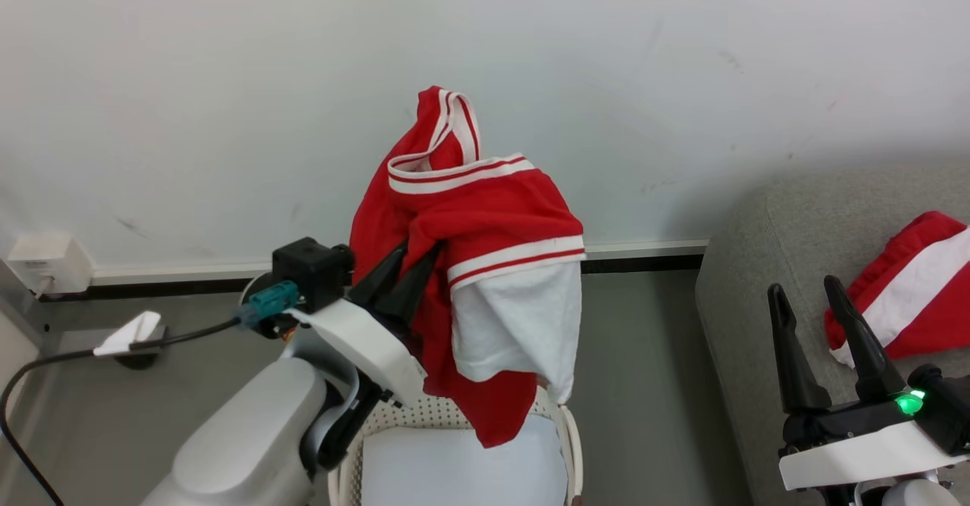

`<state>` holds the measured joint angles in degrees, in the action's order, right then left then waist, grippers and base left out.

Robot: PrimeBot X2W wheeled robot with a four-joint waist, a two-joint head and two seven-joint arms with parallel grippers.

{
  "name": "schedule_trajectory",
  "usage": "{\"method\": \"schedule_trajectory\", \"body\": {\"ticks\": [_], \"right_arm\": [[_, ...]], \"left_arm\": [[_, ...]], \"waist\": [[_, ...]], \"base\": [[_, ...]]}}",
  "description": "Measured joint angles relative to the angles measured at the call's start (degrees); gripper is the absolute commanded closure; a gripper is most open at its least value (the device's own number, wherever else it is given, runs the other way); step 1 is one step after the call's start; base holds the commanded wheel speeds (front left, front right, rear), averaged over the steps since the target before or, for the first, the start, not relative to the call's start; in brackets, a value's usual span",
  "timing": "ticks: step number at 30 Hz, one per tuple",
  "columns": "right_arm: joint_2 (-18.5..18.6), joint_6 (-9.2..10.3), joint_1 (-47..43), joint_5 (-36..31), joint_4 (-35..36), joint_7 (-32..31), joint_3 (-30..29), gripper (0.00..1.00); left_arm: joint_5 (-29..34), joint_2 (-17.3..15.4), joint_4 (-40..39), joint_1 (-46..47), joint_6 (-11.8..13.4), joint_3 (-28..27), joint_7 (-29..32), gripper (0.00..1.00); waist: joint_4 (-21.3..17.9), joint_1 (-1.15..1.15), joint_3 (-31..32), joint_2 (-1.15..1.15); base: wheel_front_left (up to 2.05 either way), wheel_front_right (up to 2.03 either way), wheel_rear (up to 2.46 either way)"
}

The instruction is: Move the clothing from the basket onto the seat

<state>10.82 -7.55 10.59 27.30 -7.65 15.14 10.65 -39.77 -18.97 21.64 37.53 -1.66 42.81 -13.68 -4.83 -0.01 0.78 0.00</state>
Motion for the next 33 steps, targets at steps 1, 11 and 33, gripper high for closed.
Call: {"method": "schedule_trajectory", "body": {"ticks": [1,11,33], "right_arm": [[0.0,0.00,0.0,0.0,0.0,0.0,0.2,0.00],[0.9,0.00,0.6,1.1,0.0,0.0,3.3,0.00],[6.2,0.00,12.1,10.2,-9.5,0.0,29.4,0.00]], "left_arm": [[0.0,-0.1,-0.4,-0.3,0.2,0.0,0.2,1.00],[-0.6,-0.6,-3.2,-1.2,1.1,0.2,1.3,1.00],[-0.2,3.5,-3.0,0.6,-1.7,5.2,2.6,1.00]], "waist": [[-0.1,0.00,0.0,0.00],[0.0,0.01,-0.1,0.00],[6.5,0.01,-0.3,0.00]], "base": [[0.00,0.00,0.00],[0.00,0.00,0.00],[0.00,0.00,0.00]]}}
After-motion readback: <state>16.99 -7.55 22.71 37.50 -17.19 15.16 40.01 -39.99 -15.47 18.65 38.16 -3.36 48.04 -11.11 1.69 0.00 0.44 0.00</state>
